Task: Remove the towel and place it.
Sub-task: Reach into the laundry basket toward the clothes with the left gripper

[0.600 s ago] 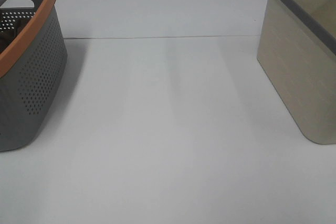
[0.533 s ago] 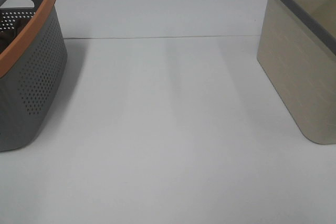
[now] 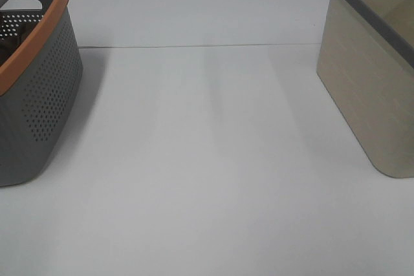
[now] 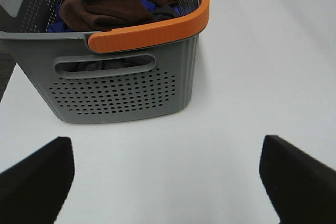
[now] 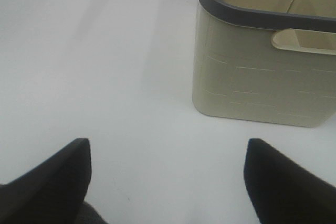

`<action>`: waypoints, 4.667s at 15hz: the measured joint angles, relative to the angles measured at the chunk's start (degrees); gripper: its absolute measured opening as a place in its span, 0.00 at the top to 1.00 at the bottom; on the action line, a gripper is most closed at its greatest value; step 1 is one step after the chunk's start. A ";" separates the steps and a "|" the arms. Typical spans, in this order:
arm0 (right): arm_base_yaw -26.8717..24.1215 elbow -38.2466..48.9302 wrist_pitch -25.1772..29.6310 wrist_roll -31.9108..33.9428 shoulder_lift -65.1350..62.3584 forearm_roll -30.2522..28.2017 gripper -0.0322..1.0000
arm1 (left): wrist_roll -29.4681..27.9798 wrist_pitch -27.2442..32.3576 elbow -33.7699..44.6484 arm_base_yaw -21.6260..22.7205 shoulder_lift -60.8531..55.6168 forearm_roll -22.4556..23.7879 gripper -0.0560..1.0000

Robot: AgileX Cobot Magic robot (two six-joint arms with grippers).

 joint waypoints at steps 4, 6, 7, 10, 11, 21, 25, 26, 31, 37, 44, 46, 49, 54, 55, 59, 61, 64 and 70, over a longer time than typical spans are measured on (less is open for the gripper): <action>0.00 0.00 0.00 0.00 0.00 0.00 0.23 | 0.00 0.00 0.00 0.00 0.00 0.00 0.09; 0.00 0.00 0.00 0.00 0.00 0.00 0.23 | 0.00 0.00 0.00 0.00 0.00 0.00 0.09; 0.00 0.00 0.00 0.00 0.00 0.00 0.23 | 0.00 0.00 0.00 0.00 0.00 0.00 0.09; 0.00 0.00 0.00 0.00 0.00 0.00 0.23 | 0.00 0.00 0.00 0.00 0.00 0.00 0.09; 0.00 0.00 0.00 0.00 0.00 0.00 0.23 | 0.00 0.00 0.00 0.00 0.00 0.00 0.09; 0.00 0.00 0.00 0.00 0.00 0.00 0.23 | 0.00 0.00 0.00 0.00 0.00 0.00 0.09; 0.00 0.00 0.00 0.00 0.00 0.00 0.23 | 0.00 0.00 0.00 0.00 0.00 0.00 0.09; 0.00 0.00 0.00 0.00 0.00 0.00 0.23 | 0.00 0.00 0.00 0.00 0.00 0.00 0.09; 0.00 0.00 0.00 0.00 0.00 0.00 0.23 | 0.00 0.00 0.00 0.00 0.00 0.00 0.09; 0.00 0.00 0.00 0.00 0.00 0.00 0.23 | 0.00 0.00 0.00 0.00 0.00 0.00 0.09; 0.00 0.00 0.00 0.00 0.00 -0.06 0.23 | 0.00 0.00 0.00 0.00 0.00 -0.11 0.09; 0.00 0.00 0.00 0.00 0.00 -0.06 0.23 | -0.06 0.00 0.00 0.00 0.00 -0.29 0.09; 0.00 0.00 0.00 0.00 0.00 -0.06 0.23 | -0.46 -2.64 -1.60 0.00 3.04 -0.57 0.09; 0.00 0.00 0.00 0.00 0.00 0.00 0.23 | -0.63 -23.15 -7.51 0.00 19.60 0.06 0.24; 0.00 0.00 0.00 0.00 0.00 0.00 0.23 | -0.63 -25.84 -8.88 0.00 24.06 0.06 0.25; 0.00 0.00 0.00 0.00 0.00 0.00 0.23 | -0.63 -28.07 -18.16 0.00 42.74 0.17 0.26; 0.00 0.00 0.00 0.00 0.00 0.00 0.23 | -0.63 -24.29 -26.30 0.00 54.32 0.29 0.26; 0.00 0.00 0.00 0.00 0.00 0.00 0.23 | -0.63 -13.98 -39.42 0.00 69.10 2.23 0.26; 0.00 0.00 0.00 0.00 0.00 0.00 0.23 | -2.52 3.95 -62.28 0.00 92.48 15.99 0.31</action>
